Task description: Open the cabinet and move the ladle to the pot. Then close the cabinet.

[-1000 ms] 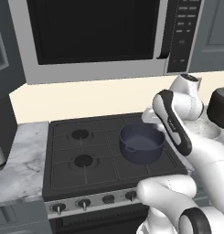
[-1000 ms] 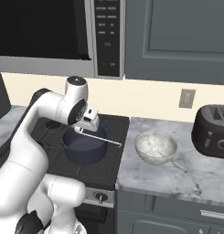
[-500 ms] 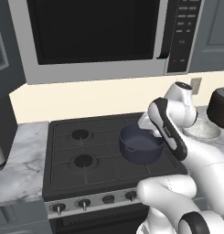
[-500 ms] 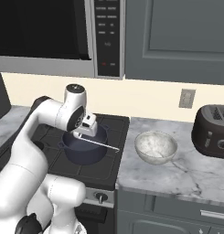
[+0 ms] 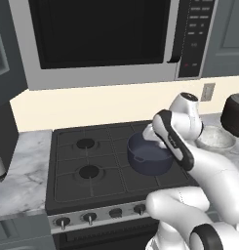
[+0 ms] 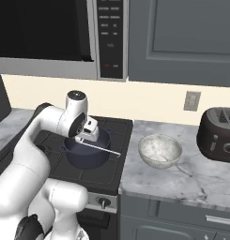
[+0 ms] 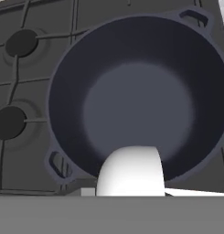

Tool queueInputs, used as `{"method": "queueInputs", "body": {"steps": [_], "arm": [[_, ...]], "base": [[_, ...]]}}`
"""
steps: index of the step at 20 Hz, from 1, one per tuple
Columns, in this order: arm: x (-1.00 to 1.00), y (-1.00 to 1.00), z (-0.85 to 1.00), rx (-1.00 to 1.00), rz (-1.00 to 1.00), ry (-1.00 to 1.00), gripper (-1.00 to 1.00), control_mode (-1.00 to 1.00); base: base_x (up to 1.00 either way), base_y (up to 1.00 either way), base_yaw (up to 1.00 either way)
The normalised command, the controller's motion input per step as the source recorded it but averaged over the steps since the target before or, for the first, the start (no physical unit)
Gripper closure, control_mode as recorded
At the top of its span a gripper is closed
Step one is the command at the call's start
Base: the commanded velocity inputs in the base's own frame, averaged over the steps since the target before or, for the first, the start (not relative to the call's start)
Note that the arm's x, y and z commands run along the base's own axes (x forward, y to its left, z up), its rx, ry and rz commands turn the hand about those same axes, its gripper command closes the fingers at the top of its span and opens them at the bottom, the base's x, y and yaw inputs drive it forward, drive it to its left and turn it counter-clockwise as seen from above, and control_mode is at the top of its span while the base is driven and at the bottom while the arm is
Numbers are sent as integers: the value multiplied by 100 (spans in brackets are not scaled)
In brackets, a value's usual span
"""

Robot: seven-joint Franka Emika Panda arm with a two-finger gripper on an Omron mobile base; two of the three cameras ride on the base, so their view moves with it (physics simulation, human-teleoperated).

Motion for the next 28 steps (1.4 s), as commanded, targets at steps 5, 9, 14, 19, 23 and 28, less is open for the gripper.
{"method": "queueInputs", "body": {"steps": [5, 9, 14, 19, 23, 28], "arm": [[28, 7, -16, 0, 0, 0, 100, -100], [28, 6, -15, 0, 0, 0, 100, -100], [25, 4, -15, 0, 0, 0, 100, -100], [19, 3, -16, 0, 0, 0, 100, -100], [20, 3, -23, 0, 0, 0, 100, -100], [23, 2, -25, -1, 0, 0, 100, -100]], "base": [[0, 0, 0], [0, 0, 0], [0, 0, 0], [0, 0, 0], [0, 0, 0], [0, 0, 0]]}}
